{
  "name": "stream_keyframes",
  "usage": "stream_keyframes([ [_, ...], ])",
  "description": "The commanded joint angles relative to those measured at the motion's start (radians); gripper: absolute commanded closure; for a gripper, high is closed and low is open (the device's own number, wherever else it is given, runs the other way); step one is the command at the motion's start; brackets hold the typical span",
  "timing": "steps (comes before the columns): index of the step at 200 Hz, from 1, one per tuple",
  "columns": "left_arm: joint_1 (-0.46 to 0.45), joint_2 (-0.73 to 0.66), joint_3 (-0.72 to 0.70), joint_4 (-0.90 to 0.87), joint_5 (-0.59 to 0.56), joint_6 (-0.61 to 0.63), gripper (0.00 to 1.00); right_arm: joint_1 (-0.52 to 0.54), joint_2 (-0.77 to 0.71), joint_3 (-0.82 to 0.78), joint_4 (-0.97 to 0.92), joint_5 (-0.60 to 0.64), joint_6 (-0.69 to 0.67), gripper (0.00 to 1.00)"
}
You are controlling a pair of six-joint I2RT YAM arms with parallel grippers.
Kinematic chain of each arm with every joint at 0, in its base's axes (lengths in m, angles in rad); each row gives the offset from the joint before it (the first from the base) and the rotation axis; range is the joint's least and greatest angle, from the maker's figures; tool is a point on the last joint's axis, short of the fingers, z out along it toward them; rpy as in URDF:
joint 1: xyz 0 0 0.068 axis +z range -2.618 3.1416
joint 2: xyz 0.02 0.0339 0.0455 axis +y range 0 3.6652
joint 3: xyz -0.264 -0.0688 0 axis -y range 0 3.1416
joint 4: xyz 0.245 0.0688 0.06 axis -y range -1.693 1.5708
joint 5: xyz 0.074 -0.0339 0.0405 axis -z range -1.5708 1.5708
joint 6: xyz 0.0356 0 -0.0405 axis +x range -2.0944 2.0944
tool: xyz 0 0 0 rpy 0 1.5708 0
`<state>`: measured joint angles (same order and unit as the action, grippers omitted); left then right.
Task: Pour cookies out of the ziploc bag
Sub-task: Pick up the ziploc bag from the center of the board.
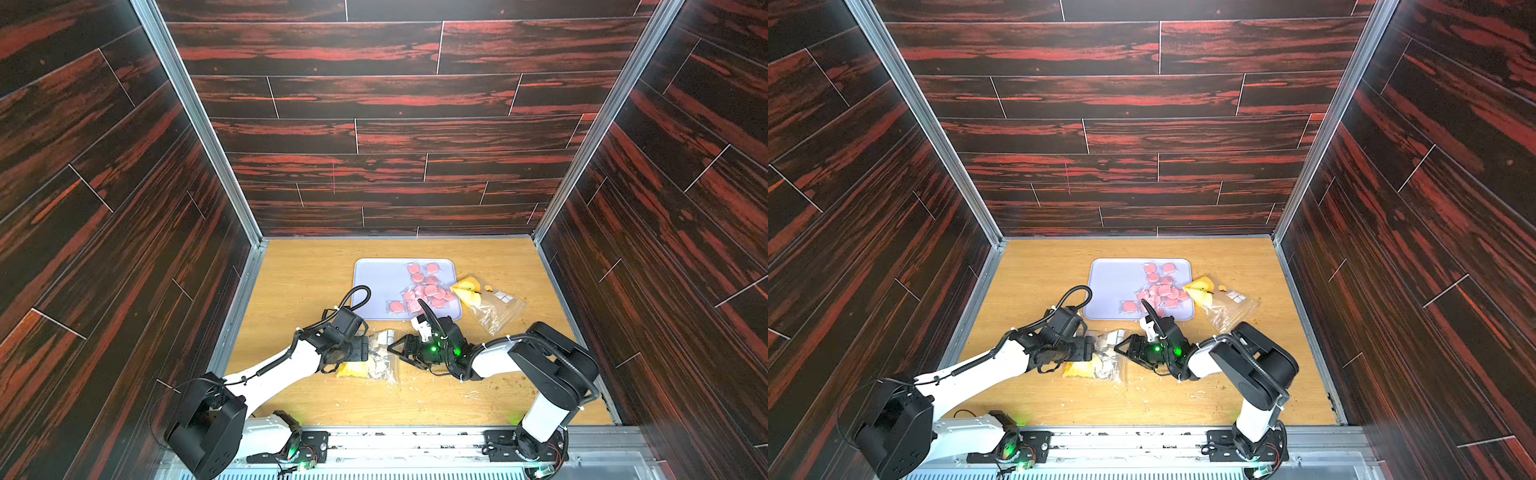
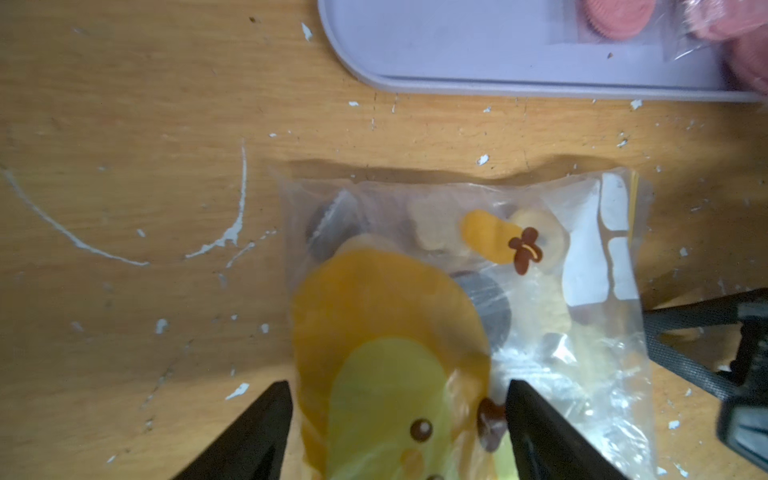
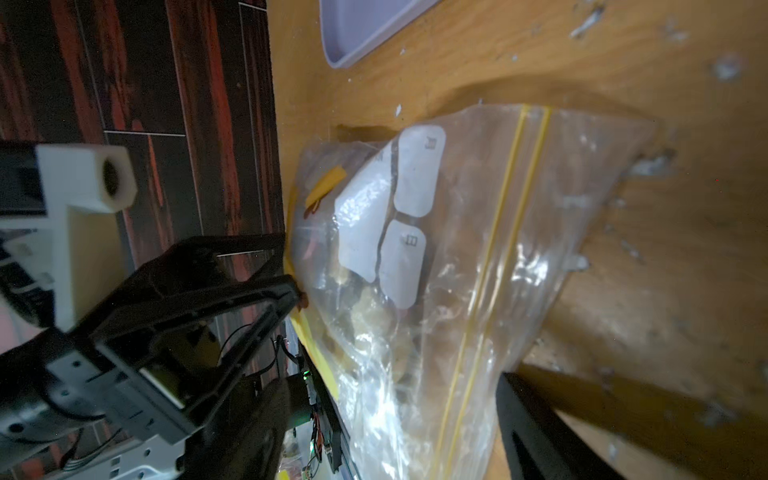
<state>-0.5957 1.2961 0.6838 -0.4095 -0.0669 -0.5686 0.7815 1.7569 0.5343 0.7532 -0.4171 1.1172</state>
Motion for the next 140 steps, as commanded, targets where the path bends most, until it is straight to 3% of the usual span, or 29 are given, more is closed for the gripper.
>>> stream_keyframes([
  [1,0.005,0.006,-0.02,0.026,0.008,-0.02,0.16,0.009,0.037,0.015,0.051,-0.02,0.026,0.18],
  [46,0.006,0.025,-0.02,0.044,0.016,-0.019,0.16,0.01,0.071,0.018,0.235,-0.089,0.067,0.18],
  [79,0.007,0.023,-0.022,0.046,0.016,-0.019,0.17,0.019,0.07,0.024,0.272,-0.107,0.071,0.18],
  [101,0.006,0.011,-0.014,0.027,0.017,-0.018,0.17,0.021,0.015,0.0,0.202,-0.072,0.062,0.18],
  [140,0.007,0.001,-0.015,0.026,0.046,-0.04,0.21,0.041,-0.164,-0.04,-0.083,0.01,0.011,0.18],
])
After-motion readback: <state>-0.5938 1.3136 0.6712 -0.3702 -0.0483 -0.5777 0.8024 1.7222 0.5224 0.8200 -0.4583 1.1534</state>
